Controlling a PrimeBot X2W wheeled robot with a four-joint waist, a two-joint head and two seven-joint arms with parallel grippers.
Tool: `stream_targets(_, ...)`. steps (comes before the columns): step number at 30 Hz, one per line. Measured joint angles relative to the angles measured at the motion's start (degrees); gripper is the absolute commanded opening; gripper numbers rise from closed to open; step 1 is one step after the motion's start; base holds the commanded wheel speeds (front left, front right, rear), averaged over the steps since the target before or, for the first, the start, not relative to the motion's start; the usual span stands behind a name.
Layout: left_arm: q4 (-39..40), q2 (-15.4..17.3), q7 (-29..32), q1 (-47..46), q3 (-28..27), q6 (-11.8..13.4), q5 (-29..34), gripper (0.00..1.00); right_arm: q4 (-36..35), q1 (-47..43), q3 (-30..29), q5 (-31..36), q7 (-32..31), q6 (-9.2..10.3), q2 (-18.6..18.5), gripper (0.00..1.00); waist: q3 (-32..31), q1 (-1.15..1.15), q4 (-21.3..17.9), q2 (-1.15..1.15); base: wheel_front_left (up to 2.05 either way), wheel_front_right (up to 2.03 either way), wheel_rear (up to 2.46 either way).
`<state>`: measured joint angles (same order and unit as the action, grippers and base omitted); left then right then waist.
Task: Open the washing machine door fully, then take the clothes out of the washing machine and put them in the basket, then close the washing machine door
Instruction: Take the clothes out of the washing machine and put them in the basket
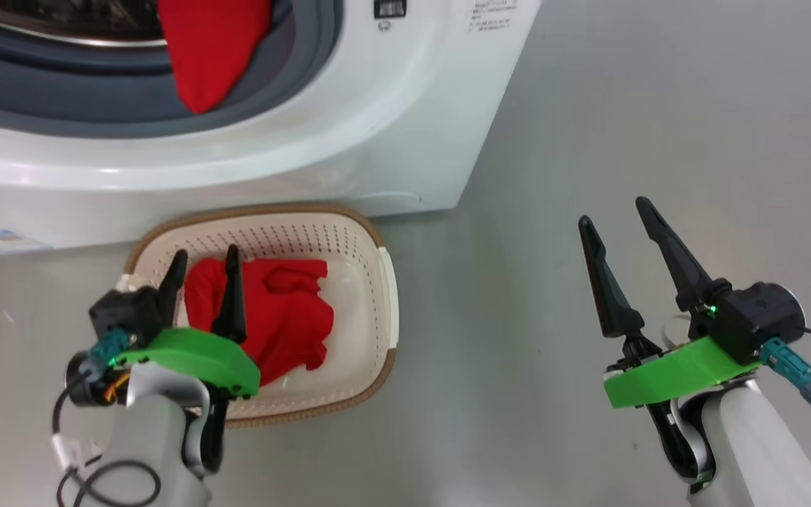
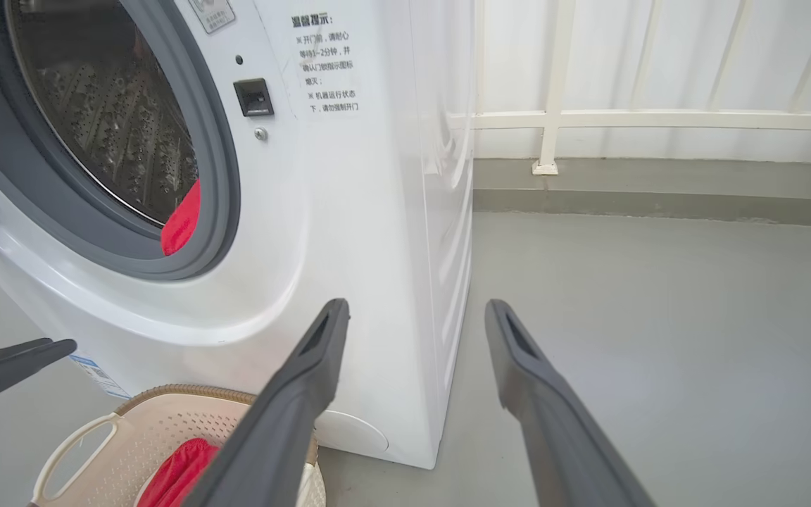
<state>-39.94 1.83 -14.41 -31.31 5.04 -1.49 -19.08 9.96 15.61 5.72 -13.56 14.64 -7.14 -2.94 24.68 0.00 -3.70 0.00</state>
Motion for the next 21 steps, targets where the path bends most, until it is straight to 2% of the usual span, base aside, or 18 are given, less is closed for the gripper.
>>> stream_targets(8, 13.61, 0.01, -0.07, 8.92, -3.02, 1.11, 1.92, 1.0, 0.54, -1.85, -1.62, 0.54, 0.0, 0.0, 0.01, 1.0, -6.15, 0.0, 0.8, 0.0, 0.0, 0.0, 0.0)
stream_targets(21, 24.64, 0.07, -0.07, 20.6, -5.0, 1.79, 4.24, 1.0, 0.77, -7.21, -3.25, 1.68, 0.0, 0.0, 0.05, 1.0, -15.01, 0.0, 0.96, 0.0, 0.0, 0.0, 0.0)
